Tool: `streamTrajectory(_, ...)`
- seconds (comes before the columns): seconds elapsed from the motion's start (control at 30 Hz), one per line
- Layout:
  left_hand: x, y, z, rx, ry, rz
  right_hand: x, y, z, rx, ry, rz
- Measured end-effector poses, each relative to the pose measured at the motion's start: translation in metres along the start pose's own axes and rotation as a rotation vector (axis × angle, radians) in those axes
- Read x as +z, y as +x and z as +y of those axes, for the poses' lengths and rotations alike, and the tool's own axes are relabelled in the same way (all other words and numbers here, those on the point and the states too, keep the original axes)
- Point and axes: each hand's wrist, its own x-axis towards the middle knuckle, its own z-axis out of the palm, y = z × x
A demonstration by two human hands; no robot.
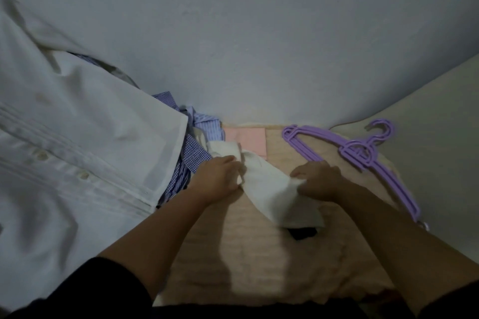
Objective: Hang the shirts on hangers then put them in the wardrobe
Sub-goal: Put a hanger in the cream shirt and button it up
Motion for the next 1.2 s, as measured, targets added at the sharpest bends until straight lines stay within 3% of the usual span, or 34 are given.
streamTrajectory(0.17, 0.011, 0.009, -0.029, -0.071, 0.127, -0.023, 0.008, 0.025, -0.054, -0.102, 0.263, 0.208)
streamTrajectory(0.27, 0.015, 0.008, -0.057, -0.058, 0.191, -0.035, 0.020, 0.047, -0.087, -0.208, 0.230, 0.297)
streamTrajectory(0.53, 0.007, 0.003, -0.100, -0.026, 0.158, 0.007, 0.036, 0.091, -0.123, -0.248, 0.069, 0.191)
streamTrajectory(0.8, 0.002, 0.002, -0.096, -0.004, 0.164, 0.052, 0.035, 0.089, -0.073, -0.150, -0.076, 0.207)
streamTrajectory(0.9, 0.001, 0.006, -0.084, 0.053, 0.181, 0.095, 0.021, 0.073, -0.034, -0.016, -0.095, 0.160)
streamTrajectory(1.07, -0.006, 0.019, -0.065, 0.097, 0.217, 0.146, 0.012, 0.045, 0.028, 0.252, -0.143, 0.245)
streamTrajectory(1.13, -0.006, 0.024, -0.058, 0.087, 0.221, 0.126, 0.013, 0.039, 0.034, 0.233, -0.086, 0.320)
streamTrajectory(1.2, -0.005, 0.026, -0.053, 0.107, 0.233, 0.115, 0.014, 0.038, 0.027, 0.096, 0.030, 0.462)
